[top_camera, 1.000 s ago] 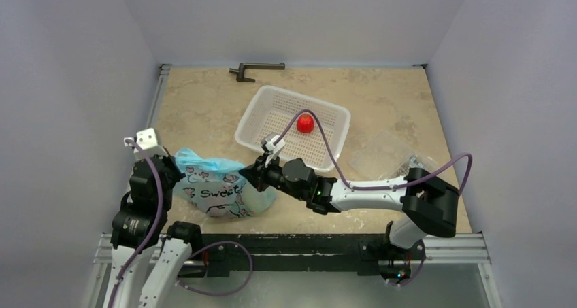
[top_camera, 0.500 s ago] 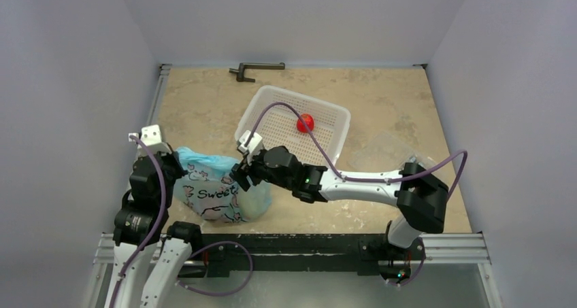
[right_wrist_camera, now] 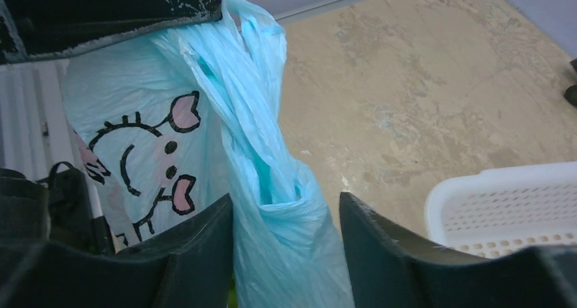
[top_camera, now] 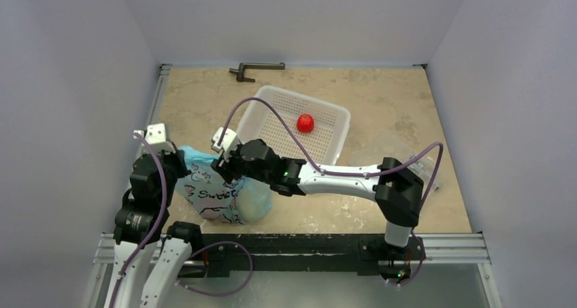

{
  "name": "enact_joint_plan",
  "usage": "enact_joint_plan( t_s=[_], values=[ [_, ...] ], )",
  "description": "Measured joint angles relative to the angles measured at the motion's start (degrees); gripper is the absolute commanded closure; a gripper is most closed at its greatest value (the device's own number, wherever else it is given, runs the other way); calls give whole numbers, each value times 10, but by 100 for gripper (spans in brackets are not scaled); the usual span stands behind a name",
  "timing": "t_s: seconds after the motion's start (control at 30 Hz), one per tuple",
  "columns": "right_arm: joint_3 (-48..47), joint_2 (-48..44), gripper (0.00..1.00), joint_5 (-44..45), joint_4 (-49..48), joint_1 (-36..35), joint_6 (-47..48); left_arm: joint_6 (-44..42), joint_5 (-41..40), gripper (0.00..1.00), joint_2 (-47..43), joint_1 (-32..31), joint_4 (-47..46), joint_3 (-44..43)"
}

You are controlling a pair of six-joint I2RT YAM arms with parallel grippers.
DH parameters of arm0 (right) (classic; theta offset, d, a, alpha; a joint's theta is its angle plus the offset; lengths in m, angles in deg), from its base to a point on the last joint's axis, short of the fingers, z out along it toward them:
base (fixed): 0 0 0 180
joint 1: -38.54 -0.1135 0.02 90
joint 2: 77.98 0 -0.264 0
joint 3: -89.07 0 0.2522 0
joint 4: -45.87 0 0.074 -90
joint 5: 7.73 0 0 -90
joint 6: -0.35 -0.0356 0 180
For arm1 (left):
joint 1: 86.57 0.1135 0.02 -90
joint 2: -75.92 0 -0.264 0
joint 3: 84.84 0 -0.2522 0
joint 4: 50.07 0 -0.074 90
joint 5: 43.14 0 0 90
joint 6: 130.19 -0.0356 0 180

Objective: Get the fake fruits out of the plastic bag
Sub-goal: Untie the plastic bag at the center of the board.

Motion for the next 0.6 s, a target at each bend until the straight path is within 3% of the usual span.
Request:
enact_joint_plan(
  t_s=[0.2, 0.43, 0.6],
  values=[
    [13, -3, 98, 15, -13, -1, -18, 10, -58, 100, -3, 0, 5, 0],
    [125, -97, 98, 47, -114, -13, -91, 66, -114, 100, -38, -9, 25, 0],
    [209, -161, 100, 62, -165, 3, -198, 91, -152, 100, -78, -12, 30, 0]
  ],
)
